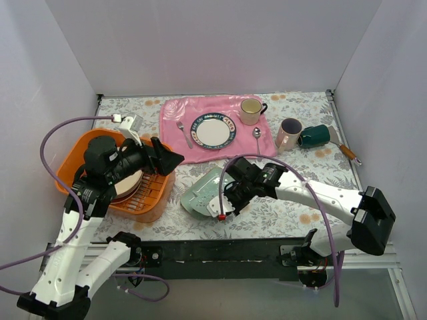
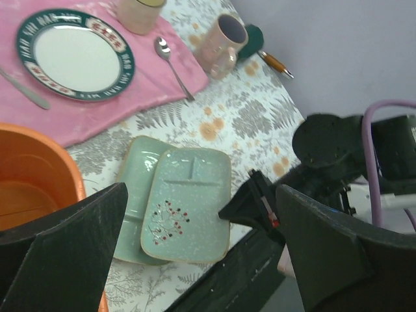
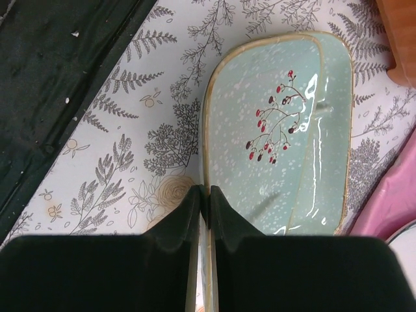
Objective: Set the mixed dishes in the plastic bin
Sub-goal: Pick up the plate at the center of the board.
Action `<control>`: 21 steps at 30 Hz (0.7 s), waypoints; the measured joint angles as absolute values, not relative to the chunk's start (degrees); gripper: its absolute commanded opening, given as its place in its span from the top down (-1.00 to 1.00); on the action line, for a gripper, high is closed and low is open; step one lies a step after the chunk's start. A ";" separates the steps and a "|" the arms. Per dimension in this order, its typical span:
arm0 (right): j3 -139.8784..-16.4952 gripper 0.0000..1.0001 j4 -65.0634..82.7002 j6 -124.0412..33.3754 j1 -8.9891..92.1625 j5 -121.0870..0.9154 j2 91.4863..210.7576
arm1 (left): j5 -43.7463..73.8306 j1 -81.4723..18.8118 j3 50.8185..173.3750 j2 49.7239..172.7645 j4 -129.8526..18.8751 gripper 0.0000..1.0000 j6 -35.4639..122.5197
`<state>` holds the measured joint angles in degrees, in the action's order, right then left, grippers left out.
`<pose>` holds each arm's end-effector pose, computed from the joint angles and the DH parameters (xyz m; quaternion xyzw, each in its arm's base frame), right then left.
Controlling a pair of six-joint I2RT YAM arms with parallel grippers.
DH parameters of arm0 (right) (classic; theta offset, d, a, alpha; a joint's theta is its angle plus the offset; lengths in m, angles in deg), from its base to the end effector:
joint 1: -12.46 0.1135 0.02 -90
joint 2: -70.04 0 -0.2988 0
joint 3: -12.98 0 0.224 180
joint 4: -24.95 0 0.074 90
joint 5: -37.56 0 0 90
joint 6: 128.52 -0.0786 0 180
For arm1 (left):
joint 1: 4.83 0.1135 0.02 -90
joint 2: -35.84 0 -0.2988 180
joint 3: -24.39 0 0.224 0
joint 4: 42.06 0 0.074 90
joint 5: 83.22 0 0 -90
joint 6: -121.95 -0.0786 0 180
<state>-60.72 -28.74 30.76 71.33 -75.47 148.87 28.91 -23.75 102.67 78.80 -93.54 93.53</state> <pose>0.1086 0.2393 0.2614 -0.8723 0.3644 0.1676 0.2797 0.1087 -0.0686 0.4058 -0.1780 0.7728 -0.4980 0.3508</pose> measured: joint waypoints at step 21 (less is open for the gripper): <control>-68.46 0.97 -40.50 27.68 56.21 -88.02 144.28 | 59.45 -26.00 102.54 87.13 -87.48 -0.96 82.78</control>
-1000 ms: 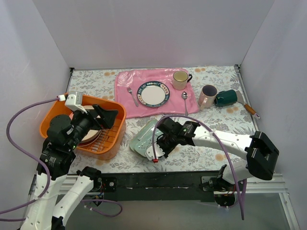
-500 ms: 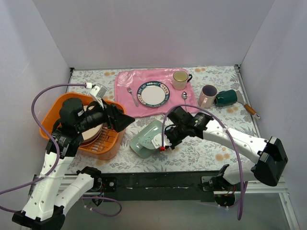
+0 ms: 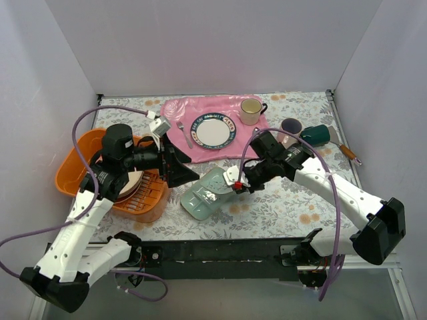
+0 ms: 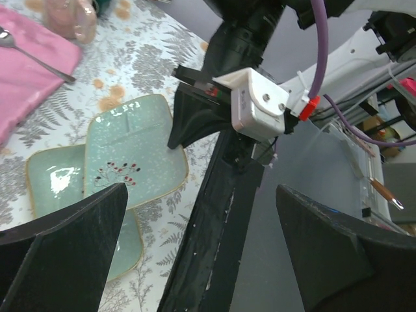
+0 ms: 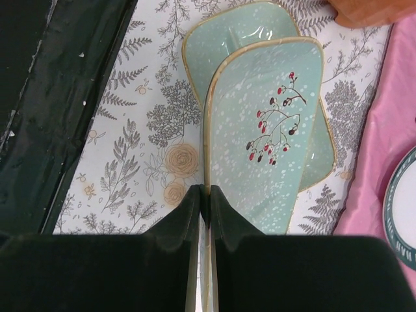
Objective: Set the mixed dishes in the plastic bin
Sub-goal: Pick up the plate at the center of the board.
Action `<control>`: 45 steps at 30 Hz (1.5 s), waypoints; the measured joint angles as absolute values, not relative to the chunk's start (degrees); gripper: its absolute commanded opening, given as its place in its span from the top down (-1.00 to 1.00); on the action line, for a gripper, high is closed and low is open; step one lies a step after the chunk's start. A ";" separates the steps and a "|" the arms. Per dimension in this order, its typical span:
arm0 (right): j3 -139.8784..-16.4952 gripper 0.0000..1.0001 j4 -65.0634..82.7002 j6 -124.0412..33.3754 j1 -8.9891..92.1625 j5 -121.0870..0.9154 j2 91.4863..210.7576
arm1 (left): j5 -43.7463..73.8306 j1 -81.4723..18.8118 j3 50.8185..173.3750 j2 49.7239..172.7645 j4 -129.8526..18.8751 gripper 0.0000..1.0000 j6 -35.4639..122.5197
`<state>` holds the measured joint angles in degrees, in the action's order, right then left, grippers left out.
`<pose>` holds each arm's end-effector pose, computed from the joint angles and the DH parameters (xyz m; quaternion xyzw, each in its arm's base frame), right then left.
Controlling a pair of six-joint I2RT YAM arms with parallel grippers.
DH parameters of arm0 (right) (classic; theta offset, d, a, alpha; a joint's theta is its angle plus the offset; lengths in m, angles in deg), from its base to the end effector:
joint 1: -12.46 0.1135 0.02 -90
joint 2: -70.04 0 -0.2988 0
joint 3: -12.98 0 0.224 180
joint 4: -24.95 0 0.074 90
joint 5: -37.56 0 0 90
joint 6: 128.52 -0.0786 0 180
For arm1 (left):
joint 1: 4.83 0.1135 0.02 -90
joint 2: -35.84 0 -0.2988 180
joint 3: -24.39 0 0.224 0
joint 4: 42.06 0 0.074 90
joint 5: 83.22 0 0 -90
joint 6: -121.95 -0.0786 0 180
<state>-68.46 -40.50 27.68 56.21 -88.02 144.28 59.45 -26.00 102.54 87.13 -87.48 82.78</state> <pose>0.1372 0.1946 0.3119 -0.7980 0.4572 0.2376 0.3127 0.1157 -0.1118 0.4091 0.0641 0.7697 -0.5989 0.2116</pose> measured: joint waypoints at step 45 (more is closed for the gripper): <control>-68.03 0.97 -47.62 23.11 45.54 -95.84 138.27 | 29.98 -61.23 110.06 113.88 -86.32 -0.68 59.17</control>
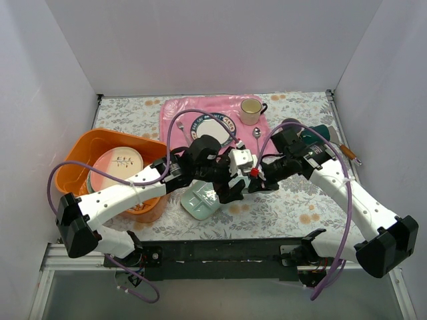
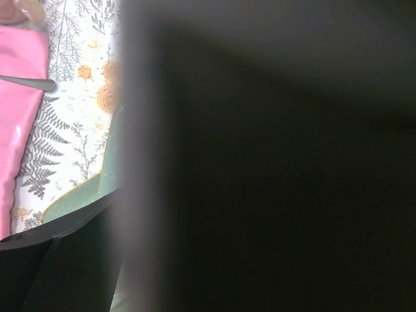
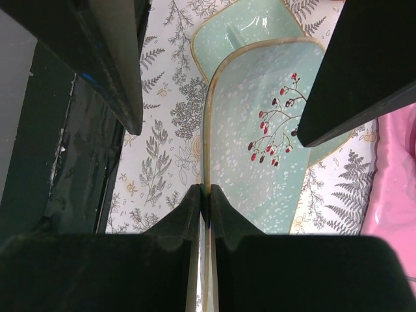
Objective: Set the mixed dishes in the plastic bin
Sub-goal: Pick up the plate at the center of the board.
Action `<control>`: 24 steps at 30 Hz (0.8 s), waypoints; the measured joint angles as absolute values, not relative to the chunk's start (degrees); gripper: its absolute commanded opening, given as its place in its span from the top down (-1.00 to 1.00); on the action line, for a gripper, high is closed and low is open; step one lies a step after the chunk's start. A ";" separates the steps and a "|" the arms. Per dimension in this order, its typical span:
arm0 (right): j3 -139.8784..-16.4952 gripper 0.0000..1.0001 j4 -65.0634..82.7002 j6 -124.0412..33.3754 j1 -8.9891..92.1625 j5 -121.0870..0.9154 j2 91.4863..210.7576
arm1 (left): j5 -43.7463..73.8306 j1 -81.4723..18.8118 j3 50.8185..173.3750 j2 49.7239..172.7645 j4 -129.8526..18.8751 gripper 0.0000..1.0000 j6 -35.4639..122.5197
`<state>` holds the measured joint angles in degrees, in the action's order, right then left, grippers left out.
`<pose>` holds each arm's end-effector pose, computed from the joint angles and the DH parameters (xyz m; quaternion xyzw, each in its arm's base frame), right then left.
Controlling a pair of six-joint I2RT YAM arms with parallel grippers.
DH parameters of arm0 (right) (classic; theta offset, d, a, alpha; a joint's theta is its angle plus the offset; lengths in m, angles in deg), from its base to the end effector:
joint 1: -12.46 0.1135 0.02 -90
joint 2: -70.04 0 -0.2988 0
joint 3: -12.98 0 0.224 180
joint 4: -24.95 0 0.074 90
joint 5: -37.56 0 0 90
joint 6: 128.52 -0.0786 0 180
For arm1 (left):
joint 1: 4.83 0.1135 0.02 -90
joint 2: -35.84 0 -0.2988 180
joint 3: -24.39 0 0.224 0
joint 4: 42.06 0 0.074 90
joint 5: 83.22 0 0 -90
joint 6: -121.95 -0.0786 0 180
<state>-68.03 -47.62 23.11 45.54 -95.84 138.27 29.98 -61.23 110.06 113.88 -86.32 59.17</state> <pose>0.1327 0.1509 0.3272 -0.7251 0.5368 0.2862 0.3227 0.1388 -0.2649 0.3483 0.3079 0.8243 -0.4272 0.2081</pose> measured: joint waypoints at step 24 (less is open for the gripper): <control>-68.46 0.97 -50.62 26.93 43.18 -104.76 136.39 | 30.97 -61.95 101.16 105.22 -81.49 -0.59 49.97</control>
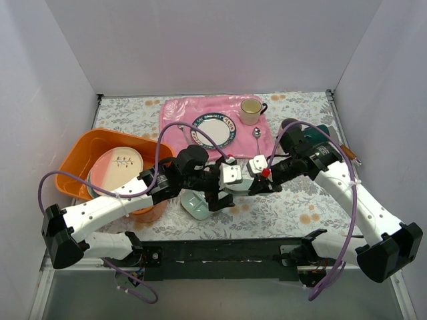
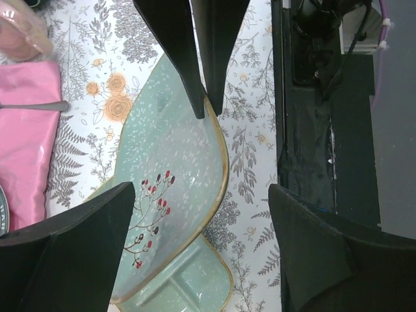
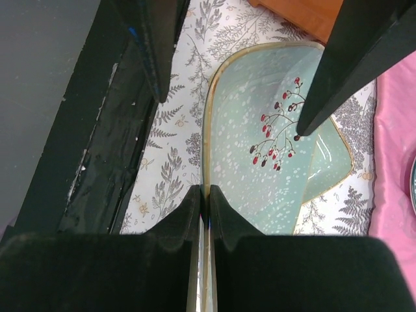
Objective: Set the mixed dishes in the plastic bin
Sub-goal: Pick up the plate at the center of the board.
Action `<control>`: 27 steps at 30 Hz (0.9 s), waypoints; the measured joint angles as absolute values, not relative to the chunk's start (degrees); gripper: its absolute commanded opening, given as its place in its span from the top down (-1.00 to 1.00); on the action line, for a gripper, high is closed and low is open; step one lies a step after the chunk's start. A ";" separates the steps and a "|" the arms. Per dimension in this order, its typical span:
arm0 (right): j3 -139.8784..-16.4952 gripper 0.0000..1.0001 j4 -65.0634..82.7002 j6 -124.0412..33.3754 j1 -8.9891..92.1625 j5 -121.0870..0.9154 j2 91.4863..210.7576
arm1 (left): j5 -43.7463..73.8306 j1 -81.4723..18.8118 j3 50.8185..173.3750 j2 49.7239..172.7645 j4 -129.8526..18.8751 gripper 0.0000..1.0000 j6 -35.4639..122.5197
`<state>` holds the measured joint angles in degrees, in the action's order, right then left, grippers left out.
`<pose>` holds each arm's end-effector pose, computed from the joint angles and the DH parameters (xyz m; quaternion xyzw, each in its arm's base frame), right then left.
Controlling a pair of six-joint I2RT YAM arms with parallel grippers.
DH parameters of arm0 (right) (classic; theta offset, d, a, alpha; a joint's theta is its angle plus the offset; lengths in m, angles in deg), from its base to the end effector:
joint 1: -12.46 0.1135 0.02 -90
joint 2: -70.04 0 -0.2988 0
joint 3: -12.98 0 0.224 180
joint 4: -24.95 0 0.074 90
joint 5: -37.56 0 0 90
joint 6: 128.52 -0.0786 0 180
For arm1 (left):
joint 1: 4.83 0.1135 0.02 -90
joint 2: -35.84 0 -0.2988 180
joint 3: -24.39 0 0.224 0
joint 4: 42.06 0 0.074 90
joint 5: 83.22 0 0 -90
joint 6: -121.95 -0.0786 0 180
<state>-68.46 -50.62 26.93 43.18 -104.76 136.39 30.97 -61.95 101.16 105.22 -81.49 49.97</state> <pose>0.1200 0.1437 0.3393 -0.7209 0.4962 0.3387 0.3455 0.1143 -0.2362 0.3447 0.3819 0.7721 -0.4341 0.2637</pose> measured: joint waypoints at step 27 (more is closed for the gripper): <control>-69.58 0.58 -53.44 30.78 42.79 -107.08 135.75 | 35.88 -63.00 104.39 106.32 -90.65 1.00 41.82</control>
<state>-69.58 -53.44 30.78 42.79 -107.08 135.75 35.88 -63.00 104.39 106.32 -90.65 41.82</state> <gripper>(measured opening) 0.130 0.145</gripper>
